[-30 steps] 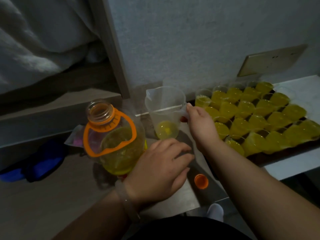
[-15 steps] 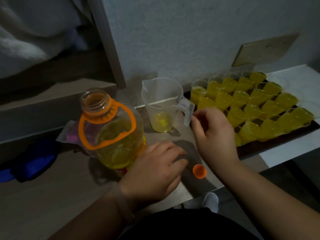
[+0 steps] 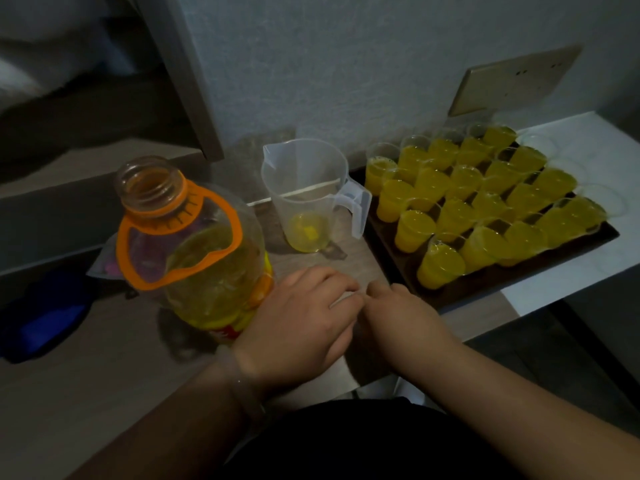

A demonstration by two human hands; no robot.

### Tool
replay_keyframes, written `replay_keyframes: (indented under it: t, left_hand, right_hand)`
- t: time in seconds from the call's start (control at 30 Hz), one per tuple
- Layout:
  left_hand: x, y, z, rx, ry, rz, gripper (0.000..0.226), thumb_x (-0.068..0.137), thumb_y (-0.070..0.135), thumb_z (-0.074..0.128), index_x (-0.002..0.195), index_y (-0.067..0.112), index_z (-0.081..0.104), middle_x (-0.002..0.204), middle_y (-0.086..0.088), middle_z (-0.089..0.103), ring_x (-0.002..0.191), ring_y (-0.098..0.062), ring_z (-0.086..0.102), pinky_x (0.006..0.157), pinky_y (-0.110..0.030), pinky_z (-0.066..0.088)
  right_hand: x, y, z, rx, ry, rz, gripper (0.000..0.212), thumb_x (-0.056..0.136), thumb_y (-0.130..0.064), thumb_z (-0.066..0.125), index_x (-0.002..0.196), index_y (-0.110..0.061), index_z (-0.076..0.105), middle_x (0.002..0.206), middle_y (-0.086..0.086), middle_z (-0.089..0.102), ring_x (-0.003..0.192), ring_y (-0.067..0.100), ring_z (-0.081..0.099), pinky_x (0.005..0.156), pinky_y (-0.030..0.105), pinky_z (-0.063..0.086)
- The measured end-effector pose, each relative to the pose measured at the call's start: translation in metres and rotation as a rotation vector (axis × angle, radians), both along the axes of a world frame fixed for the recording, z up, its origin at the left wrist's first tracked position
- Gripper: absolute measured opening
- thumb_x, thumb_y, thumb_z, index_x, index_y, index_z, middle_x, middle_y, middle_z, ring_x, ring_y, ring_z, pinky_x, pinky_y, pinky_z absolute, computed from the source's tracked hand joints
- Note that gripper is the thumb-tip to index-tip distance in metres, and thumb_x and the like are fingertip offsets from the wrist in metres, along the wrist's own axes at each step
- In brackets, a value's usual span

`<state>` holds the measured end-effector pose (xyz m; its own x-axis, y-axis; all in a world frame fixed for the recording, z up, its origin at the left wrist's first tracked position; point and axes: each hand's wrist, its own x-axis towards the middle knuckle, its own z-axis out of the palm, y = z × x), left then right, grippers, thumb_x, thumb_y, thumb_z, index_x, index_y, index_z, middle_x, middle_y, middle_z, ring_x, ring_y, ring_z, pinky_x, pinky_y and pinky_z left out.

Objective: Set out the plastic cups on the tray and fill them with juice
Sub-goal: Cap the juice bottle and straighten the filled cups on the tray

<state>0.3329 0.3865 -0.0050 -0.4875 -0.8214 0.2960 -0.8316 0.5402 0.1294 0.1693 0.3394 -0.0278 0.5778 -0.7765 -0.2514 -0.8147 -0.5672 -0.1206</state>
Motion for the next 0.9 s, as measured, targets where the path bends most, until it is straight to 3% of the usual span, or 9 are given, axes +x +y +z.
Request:
replay_keyframes:
  t: [0.33,0.63,0.77,0.9]
  left_hand:
    - [-0.005,-0.002,-0.002,0.009,0.026,0.038,0.025,0.089,0.029,0.057,0.107,0.016,0.066,0.113,-0.002,0.062,0.104,-0.025,0.055,0.08,-0.039,0.044]
    - [-0.001,0.009,0.004,0.008,0.027,0.066,0.024,0.087,0.027,0.058,0.106,0.015,0.066,0.112,-0.002,0.062,0.104,-0.024,0.054,0.08,-0.037,0.041]
    - [-0.001,0.015,0.006,0.007,0.032,0.065,0.023,0.088,0.027,0.057,0.105,0.014,0.066,0.111,-0.003,0.063,0.102,-0.025,0.055,0.08,-0.037,0.041]
    - [-0.001,0.02,0.011,-0.004,0.022,0.054,0.023,0.087,0.025,0.058,0.104,0.013,0.067,0.112,-0.003,0.062,0.102,-0.025,0.054,0.08,-0.036,0.04]
  right_hand:
    - [-0.011,0.002,-0.022,0.037,0.107,0.007,0.032,0.094,-0.025,0.053,0.125,-0.018,0.047,0.121,0.007,0.046,0.104,0.029,0.049,0.071,0.032,0.038]
    - [-0.014,0.002,-0.032,0.076,-0.003,-0.013,0.031,0.093,-0.024,0.056,0.124,-0.02,0.049,0.121,0.004,0.044,0.111,0.025,0.045,0.08,0.03,0.043]
    - [-0.013,0.005,-0.027,0.048,-0.138,-0.091,0.04,0.09,-0.025,0.06,0.127,-0.023,0.045,0.121,0.003,0.043,0.109,0.026,0.049,0.078,0.029,0.041]
    - [-0.01,0.006,-0.02,0.047,-0.479,-0.217,0.047,0.09,-0.027,0.061,0.134,-0.026,0.048,0.126,0.003,0.047,0.105,0.023,0.056,0.079,0.032,0.047]
